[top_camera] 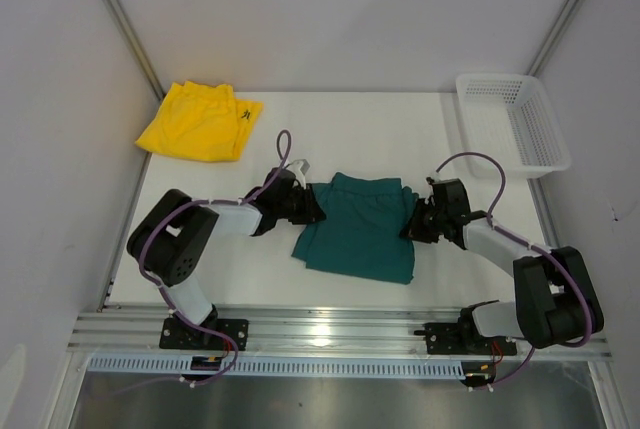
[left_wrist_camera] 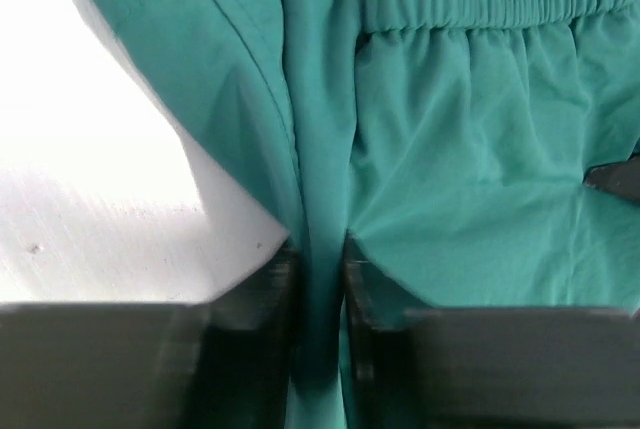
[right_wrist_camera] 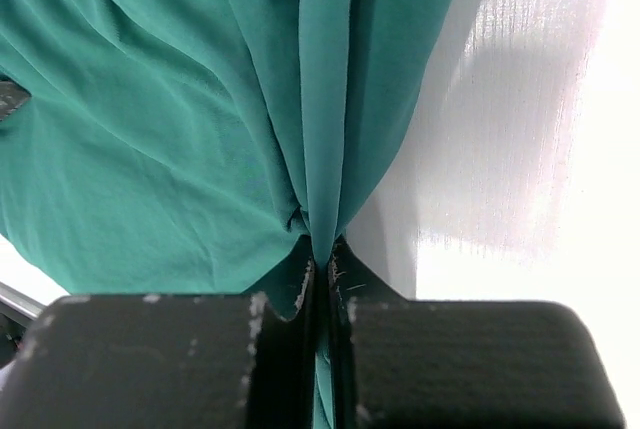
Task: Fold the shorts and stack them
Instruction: Neatly place the folded shorts to the corner
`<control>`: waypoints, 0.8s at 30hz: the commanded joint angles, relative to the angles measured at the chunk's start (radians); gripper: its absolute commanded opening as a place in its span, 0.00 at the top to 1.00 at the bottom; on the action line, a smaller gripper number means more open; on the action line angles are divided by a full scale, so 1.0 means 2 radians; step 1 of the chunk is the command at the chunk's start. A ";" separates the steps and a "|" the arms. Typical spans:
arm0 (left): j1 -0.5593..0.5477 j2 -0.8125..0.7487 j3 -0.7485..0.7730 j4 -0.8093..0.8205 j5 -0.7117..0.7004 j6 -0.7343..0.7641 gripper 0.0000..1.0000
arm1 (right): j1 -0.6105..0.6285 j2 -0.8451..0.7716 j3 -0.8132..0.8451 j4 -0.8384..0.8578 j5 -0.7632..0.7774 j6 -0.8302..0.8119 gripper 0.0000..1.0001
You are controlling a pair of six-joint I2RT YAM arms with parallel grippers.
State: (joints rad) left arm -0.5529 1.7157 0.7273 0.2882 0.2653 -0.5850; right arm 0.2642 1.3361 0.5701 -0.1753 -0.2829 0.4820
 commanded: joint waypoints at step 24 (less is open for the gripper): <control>0.129 0.081 0.354 -0.272 -0.051 0.128 1.00 | 0.075 0.263 0.309 0.144 -0.016 0.077 1.00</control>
State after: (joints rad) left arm -0.3557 1.8080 1.2945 -0.1852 0.1883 -0.3950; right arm 0.4053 1.7920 1.0470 -0.0208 -0.2687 0.5961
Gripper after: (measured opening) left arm 0.014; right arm 0.011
